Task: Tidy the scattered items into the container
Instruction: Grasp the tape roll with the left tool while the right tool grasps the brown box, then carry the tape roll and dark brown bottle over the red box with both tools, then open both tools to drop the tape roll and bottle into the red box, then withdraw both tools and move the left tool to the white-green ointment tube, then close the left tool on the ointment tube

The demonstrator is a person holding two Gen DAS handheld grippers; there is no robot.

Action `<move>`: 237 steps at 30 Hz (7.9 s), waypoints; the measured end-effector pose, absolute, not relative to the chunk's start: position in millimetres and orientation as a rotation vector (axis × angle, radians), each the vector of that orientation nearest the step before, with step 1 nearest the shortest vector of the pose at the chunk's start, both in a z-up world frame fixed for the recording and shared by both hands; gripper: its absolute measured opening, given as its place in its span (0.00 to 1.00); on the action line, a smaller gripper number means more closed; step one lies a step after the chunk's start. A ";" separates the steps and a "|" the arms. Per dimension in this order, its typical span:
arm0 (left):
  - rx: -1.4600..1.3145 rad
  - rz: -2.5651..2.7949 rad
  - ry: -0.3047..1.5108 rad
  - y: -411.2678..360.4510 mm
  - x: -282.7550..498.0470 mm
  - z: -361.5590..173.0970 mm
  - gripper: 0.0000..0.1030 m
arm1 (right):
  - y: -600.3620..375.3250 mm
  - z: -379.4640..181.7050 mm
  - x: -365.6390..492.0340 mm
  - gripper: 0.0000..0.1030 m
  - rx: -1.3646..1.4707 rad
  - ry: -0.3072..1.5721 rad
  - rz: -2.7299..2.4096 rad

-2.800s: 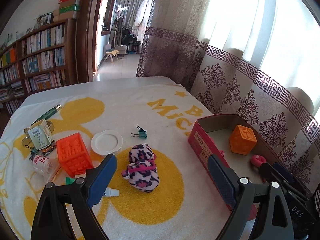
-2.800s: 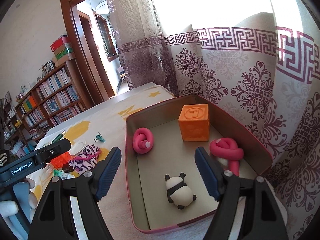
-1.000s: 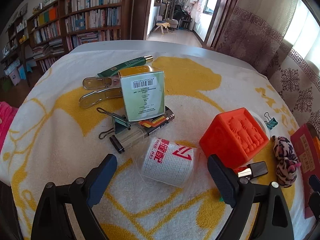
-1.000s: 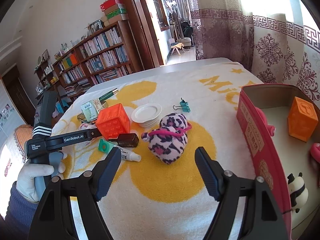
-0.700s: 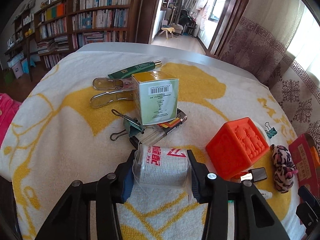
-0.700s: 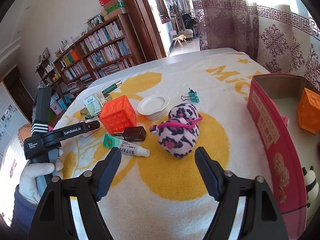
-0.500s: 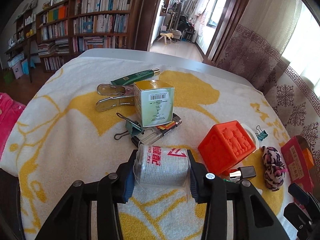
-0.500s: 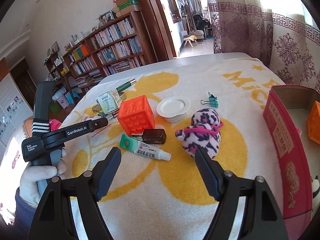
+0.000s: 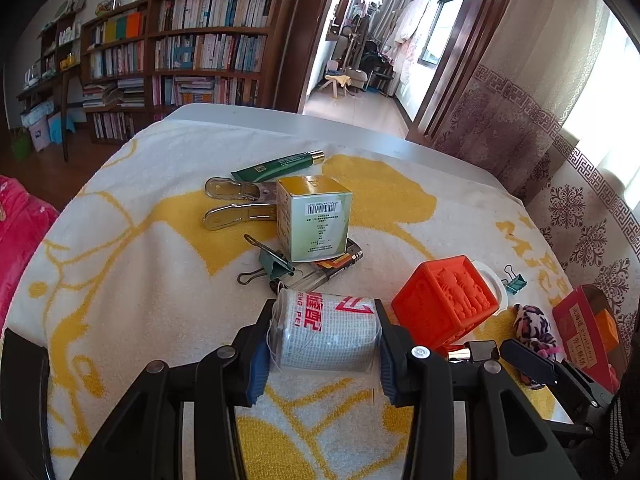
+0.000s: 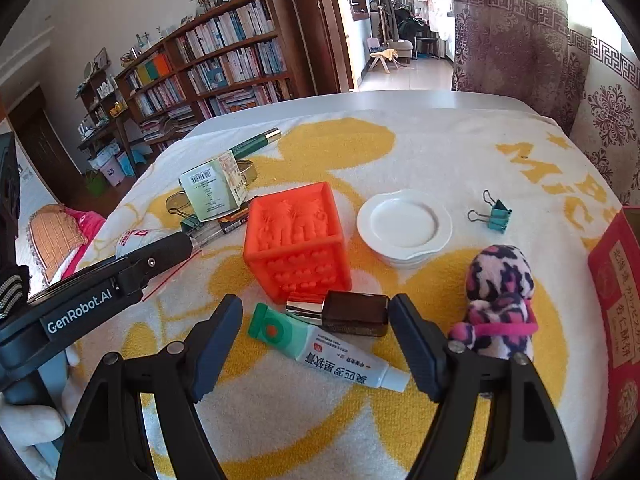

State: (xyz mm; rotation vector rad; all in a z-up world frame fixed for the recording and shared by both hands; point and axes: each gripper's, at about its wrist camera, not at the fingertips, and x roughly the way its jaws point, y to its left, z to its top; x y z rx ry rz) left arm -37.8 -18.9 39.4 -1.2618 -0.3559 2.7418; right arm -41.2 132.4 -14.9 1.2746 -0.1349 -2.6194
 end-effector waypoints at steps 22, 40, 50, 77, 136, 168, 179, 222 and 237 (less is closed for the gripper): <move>-1.310 2.710 -0.371 -15.4 -39.2 30.8 0.44 | 125.1 -29.6 -51.4 0.63 1.359 0.009 -2.629; -1.249 2.711 -0.325 -3.4 -29.6 41.6 0.44 | 136.9 9.7 -10.7 0.63 1.173 -0.031 -2.675; -1.157 2.748 -0.202 17.6 -14.9 55.0 0.44 | 160.3 21.2 14.8 0.63 1.142 -0.049 -2.751; -1.075 2.689 -0.076 85.9 16.3 73.8 0.44 | 280.8 53.5 84.5 0.64 1.027 -0.238 -3.037; -1.043 2.396 0.094 265.0 35.7 86.5 0.86 | 431.7 40.0 130.4 0.67 0.986 -0.661 -3.223; -1.233 2.683 -0.199 94.5 10.5 57.1 0.86 | 339.0 37.2 94.0 0.77 1.029 -0.494 -3.046; -1.308 2.758 -0.270 37.5 11.0 36.2 0.86 | 307.9 34.5 84.2 0.77 1.046 -0.431 -2.979; -1.379 2.543 0.054 122.0 -11.6 6.5 0.99 | 282.2 28.3 74.4 0.79 0.973 -0.378 -2.880; -1.382 2.547 0.024 120.1 -18.7 5.4 0.95 | 274.0 30.2 72.1 0.79 0.979 -0.344 -2.877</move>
